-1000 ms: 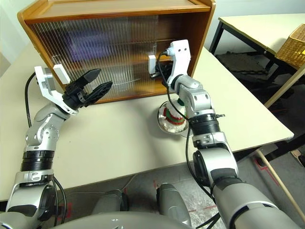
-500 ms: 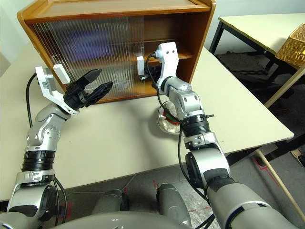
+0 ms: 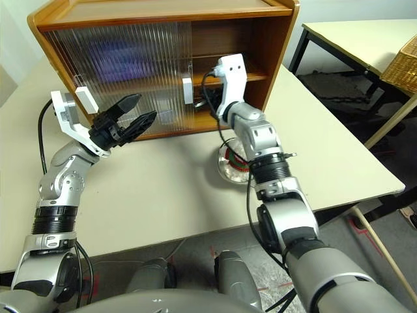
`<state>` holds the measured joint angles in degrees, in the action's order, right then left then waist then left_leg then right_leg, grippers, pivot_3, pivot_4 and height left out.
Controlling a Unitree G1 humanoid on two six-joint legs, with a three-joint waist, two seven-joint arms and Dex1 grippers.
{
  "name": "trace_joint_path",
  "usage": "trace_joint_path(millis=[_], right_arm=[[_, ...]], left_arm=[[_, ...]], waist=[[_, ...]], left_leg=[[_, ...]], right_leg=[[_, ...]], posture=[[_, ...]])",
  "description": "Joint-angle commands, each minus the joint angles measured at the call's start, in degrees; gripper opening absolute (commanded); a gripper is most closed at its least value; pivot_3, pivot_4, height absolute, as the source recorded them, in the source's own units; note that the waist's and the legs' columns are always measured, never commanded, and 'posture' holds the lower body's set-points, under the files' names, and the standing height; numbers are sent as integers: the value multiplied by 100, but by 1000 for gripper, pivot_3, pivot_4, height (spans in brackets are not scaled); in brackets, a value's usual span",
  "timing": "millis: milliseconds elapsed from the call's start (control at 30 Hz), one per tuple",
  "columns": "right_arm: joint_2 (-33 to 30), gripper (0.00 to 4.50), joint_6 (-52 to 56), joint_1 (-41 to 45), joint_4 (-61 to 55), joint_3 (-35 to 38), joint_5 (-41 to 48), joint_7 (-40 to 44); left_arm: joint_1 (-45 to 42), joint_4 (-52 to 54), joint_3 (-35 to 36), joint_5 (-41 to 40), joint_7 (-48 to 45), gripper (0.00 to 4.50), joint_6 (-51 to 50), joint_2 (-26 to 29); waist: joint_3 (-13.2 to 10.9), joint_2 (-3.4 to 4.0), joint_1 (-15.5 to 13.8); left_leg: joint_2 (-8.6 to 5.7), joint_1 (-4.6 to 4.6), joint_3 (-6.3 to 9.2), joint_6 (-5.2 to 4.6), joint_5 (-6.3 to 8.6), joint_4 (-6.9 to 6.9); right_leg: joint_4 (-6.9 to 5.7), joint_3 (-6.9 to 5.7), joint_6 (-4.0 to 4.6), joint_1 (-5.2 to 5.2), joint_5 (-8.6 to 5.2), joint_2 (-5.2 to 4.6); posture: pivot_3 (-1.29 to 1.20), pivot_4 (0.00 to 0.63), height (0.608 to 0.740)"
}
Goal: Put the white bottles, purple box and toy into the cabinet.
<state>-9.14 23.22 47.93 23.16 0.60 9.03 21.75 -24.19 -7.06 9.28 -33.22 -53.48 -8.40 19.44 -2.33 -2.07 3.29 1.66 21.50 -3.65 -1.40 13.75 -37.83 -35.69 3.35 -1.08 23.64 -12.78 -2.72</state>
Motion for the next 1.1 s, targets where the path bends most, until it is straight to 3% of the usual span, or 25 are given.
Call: trace_joint_path(millis=[33,167,267,433,567,633,733,1100], right_arm=[[-310,24,-168,-238,-481,-3,-123,81],[-588,24,-13,-590,-1199,36,-11,180],[-836,708,117,-1070,-2251,231,296,365],[-1163,2515,473,-1805,-3560,591,731,433],[-1321,4000,334,-3117,-4636,879,1497,1051],[-1313,4461,278,-3697,-4888,939,1628,1087],[-1266,4461,219,-4314,-5133,924,1744,1082],[-1130,4461,-260,-5366,-5101,822,1609,1025]], left_arm=[[-67,-23,-150,63,-28,4500,12,-83],[-161,-136,-213,76,-82,4500,23,-126],[-209,-217,-224,77,-122,4500,22,-117],[-214,-281,-215,89,-187,4500,31,-104],[-215,-329,-219,94,-212,4500,42,-109],[-205,-341,-219,96,-237,4500,33,-96],[-196,-354,-206,92,-275,4500,16,-63],[-171,-338,-171,78,-301,4500,-2,16]], waist=[[0,1,6],[-1,1,31],[-1,1,45],[-1,0,44],[5,-10,40],[4,-9,42],[3,-11,58],[0,-18,51]], left_leg=[[0,1,0,0,0,1],[0,3,0,-1,0,12],[1,1,-2,-2,0,22],[0,-3,-3,-3,-1,35],[0,-5,-3,-3,-1,46],[0,-6,-4,-2,-1,49],[-2,-8,-8,1,1,48],[0,-17,-13,12,8,46]], right_leg=[[2,0,-1,0,-1,0],[14,1,-4,0,-3,1],[18,3,-6,1,-4,2],[24,3,-8,1,-13,2],[31,2,-9,0,-17,3],[32,2,-9,-1,-22,3],[32,4,-9,-1,-22,1],[29,1,-2,-4,-22,1]], posture=[[23,0,740],[1,0,740],[-16,0,740],[-36,0,740],[-43,0,740],[-45,0,740],[-47,0,740],[-34,0,740]])
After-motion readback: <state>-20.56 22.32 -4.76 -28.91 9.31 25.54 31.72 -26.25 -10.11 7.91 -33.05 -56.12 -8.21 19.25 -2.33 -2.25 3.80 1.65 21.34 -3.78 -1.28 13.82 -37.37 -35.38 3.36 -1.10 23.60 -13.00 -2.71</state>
